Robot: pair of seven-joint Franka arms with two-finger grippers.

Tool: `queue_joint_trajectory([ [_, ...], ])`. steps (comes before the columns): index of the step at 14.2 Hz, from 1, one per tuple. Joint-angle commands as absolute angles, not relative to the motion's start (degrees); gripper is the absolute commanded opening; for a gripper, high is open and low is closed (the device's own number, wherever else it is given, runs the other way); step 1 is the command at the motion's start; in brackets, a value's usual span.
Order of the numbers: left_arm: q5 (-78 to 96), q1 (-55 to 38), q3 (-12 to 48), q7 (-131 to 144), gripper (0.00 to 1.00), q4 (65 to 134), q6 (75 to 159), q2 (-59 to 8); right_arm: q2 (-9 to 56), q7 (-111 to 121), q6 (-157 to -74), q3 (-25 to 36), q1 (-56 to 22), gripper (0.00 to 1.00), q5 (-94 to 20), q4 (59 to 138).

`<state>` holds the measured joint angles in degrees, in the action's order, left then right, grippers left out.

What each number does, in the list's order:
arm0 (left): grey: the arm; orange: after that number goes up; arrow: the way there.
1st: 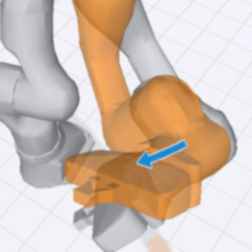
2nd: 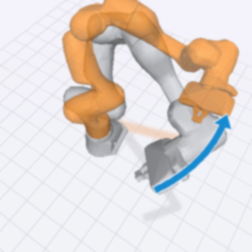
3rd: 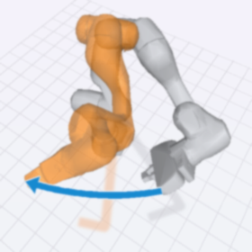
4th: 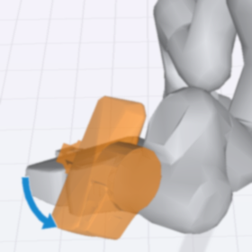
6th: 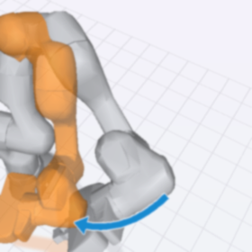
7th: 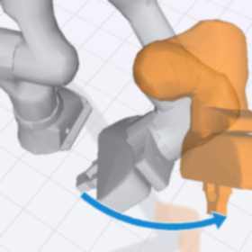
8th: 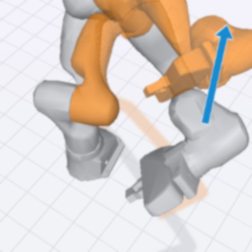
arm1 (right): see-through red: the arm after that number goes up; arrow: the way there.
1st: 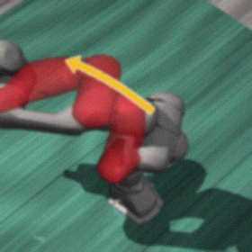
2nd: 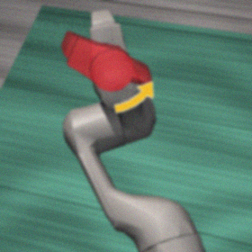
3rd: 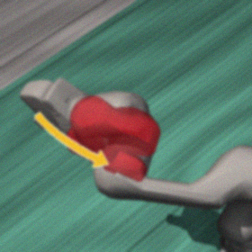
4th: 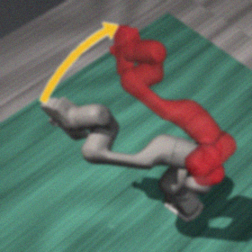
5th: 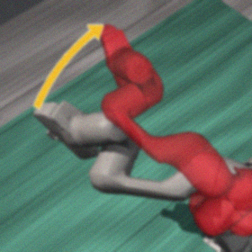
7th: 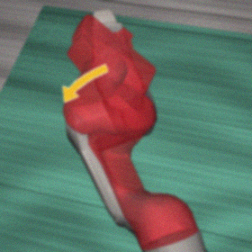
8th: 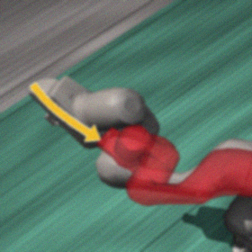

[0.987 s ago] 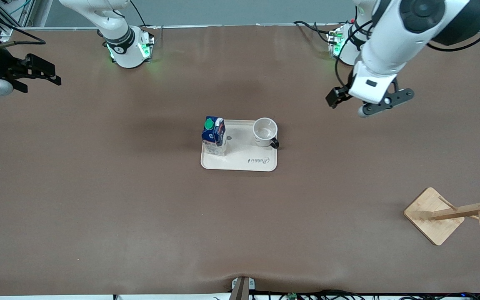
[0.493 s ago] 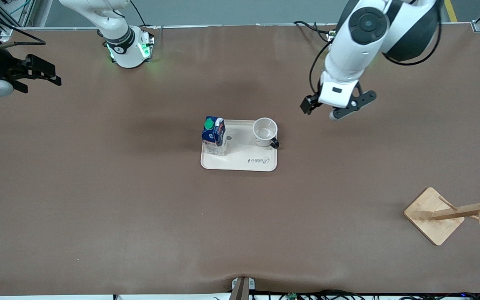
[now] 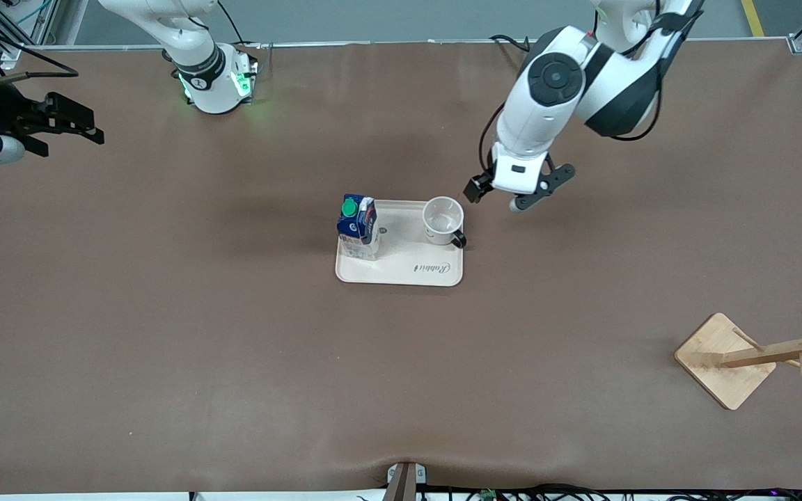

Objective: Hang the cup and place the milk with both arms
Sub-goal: 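Move the left gripper toward the white mug on the tray, then grasp the white mug rim with the left gripper and lift it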

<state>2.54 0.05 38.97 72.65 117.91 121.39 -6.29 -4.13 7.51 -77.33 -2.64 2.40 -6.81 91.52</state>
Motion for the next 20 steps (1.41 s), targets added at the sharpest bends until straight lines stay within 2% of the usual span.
queue_joint_trajectory([
  [1, 0.81, -2.01, 39.38, 77.15, 1.0, 118.83, 124.71, -9.3, -4.22, 7.82, -77.08, -3.16, 3.25, 1.0, -8.17, 91.41],
  [2, -2.08, -2.89, 39.38, 79.95, 0.99, 118.83, 125.41, -11.4, -4.22, 7.82, -77.08, -3.16, 3.25, 1.0, -8.17, 91.41],
  [3, -4.28, -4.21, 39.38, 83.2, 0.92, 118.74, 126.2, -13.25, -3.78, 7.91, -76.99, -3.16, 3.16, 1.0, -8.17, 91.84],
  [8, -10.36, -7.38, 39.38, 93.23, 0.76, 118.74, 130.16, -19.94, -1.67, 7.82, -76.64, -3.34, 2.81, 1.0, -8.17, 91.76],
  [13, -20.55, -8.26, 39.38, 103.52, 0.65, 118.04, 132.71, -26.18, 0.08, 7.74, -76.55, -3.34, 2.9, 1.0, -8.17, 92.11],
  [15, -22.32, -8.35, 39.38, 105.2, 0.55, 118.04, 133.5, -27.42, 2.45, 7.73, -75.15, -3.43, 2.81, 1.0, -8.26, 91.67],
  [18, -23.02, -8.61, 39.29, 105.99, 0.39, 117.77, 134.64, -28.56, 2.63, 7.82, -75.15, -3.43, 3.07, 1.0, -8.17, 91.58],
  [20, -23.12, -8.53, 39.03, 106.0, 0.21, 117.51, 134.74, -28.56, 2.9, 8.61, -75.06, -3.51, 2.55, 1.0, -8.09, 90.53],
])
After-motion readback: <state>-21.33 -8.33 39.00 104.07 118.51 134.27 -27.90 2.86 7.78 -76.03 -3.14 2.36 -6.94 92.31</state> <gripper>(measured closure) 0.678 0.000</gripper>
